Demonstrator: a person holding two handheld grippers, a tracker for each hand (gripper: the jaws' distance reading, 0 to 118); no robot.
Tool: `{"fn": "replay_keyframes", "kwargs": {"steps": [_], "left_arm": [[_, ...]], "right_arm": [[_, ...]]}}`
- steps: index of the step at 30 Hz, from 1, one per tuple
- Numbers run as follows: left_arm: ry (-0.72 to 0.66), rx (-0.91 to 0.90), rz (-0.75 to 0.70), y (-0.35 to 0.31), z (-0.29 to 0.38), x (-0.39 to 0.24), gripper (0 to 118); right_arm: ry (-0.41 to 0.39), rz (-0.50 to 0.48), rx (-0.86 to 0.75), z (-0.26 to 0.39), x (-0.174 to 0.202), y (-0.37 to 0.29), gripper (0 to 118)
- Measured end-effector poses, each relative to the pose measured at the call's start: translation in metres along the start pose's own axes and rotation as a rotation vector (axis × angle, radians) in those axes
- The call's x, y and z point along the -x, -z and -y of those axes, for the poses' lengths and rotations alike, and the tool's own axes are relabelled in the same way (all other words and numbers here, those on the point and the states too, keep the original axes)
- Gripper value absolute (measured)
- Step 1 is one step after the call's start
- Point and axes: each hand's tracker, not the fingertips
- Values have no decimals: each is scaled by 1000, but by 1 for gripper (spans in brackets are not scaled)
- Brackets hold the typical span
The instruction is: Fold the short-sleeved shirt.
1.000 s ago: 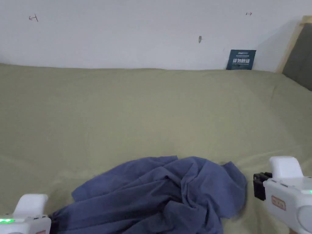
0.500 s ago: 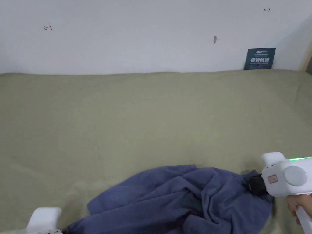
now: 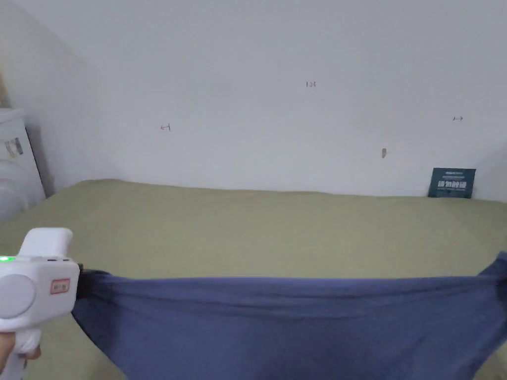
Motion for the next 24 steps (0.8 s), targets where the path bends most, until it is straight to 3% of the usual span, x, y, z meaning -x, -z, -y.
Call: {"fn": "replay_keyframes", "kwargs": {"steps": [5, 9, 10, 24], "left_arm": [[11, -80, -15, -30, -42, -2, 4], [26, -123, -38, -32, -71, -14, 4], [30, -132, -43, -30, -80, -18, 4], [16, -224, -135, 50, -216, -60, 4]], "right_arm": [[-9, -12, -89, -30, 10, -40, 1], [-17, 11, -139, -58, -7, -27, 1], [-8, 27, -172, -62, 7, -39, 2], [-33, 125, -232, -184, 24, 36, 2]]}}
